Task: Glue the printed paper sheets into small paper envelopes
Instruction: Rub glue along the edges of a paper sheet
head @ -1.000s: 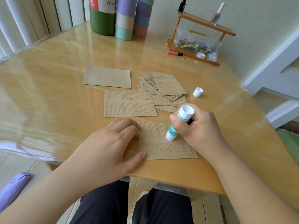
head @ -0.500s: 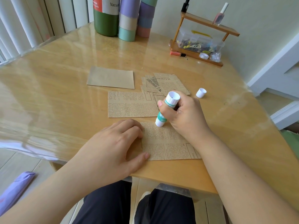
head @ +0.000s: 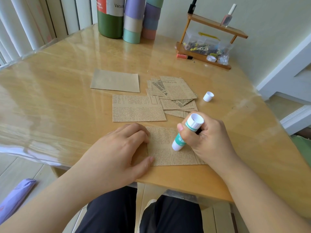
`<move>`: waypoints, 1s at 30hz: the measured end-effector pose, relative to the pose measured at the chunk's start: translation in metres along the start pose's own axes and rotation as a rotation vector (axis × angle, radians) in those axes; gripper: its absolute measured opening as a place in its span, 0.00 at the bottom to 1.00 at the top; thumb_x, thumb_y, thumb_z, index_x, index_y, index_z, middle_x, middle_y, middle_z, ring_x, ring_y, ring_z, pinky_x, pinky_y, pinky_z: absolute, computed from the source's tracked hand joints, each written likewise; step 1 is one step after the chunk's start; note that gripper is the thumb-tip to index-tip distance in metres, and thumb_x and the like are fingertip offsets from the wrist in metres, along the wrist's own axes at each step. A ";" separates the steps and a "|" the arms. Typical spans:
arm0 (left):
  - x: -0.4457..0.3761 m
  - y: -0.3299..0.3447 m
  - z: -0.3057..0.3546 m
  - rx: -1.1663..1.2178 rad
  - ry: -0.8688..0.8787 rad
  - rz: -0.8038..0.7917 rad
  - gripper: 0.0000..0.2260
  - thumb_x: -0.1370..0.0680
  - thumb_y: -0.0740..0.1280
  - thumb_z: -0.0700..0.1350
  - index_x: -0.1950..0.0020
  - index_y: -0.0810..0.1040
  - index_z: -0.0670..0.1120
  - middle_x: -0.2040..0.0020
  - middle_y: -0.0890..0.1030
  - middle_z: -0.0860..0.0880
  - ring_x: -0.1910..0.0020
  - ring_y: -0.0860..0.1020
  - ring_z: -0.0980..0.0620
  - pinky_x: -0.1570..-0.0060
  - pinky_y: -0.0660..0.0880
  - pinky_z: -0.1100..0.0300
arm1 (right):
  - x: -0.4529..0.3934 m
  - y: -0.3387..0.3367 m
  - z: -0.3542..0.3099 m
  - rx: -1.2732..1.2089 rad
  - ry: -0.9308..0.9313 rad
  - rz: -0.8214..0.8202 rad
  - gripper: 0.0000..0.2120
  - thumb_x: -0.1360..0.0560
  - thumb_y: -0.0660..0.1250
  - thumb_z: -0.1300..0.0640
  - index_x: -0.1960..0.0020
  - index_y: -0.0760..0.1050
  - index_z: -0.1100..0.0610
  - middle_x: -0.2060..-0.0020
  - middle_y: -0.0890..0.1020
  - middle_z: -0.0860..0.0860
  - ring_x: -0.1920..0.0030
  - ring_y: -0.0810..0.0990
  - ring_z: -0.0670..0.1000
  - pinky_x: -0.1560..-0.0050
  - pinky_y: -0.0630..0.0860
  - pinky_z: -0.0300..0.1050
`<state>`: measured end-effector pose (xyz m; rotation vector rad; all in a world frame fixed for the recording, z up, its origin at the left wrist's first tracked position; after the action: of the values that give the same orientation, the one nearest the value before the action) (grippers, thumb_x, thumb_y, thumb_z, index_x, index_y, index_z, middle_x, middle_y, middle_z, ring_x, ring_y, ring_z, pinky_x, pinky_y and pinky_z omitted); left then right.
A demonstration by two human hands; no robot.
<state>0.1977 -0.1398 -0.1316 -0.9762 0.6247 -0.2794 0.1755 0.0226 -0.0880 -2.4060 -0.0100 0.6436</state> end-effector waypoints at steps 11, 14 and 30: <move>-0.001 0.001 0.000 -0.019 -0.001 -0.019 0.16 0.27 0.60 0.60 0.51 0.76 0.49 0.48 0.75 0.56 0.53 0.75 0.56 0.53 0.68 0.66 | -0.033 0.028 -0.001 0.009 -0.019 -0.027 0.19 0.26 0.68 0.62 0.68 0.61 0.49 0.80 0.75 0.38 0.75 0.70 0.40 0.71 0.62 0.27; -0.001 0.001 0.000 -0.021 -0.006 -0.024 0.16 0.27 0.59 0.60 0.51 0.76 0.50 0.48 0.75 0.56 0.53 0.75 0.57 0.55 0.69 0.68 | -0.040 0.035 -0.003 0.020 -0.020 -0.020 0.21 0.26 0.68 0.62 0.68 0.61 0.46 0.82 0.73 0.39 0.76 0.70 0.39 0.72 0.62 0.27; 0.000 0.000 0.000 0.034 -0.022 -0.034 0.17 0.27 0.60 0.60 0.52 0.76 0.48 0.49 0.75 0.54 0.56 0.76 0.56 0.55 0.68 0.67 | -0.010 0.017 -0.007 0.003 -0.044 -0.044 0.18 0.31 0.63 0.47 0.69 0.67 0.61 0.77 0.71 0.51 0.74 0.63 0.43 0.72 0.62 0.33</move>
<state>0.1975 -0.1396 -0.1312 -0.9564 0.5815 -0.3079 0.1675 0.0030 -0.0888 -2.3817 -0.0799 0.6762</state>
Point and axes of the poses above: each hand's wrist, its own x-axis away from the middle knuckle, its own y-axis out of the palm, z = x × y, the point moved 8 cm from there along -x, towards the middle knuckle
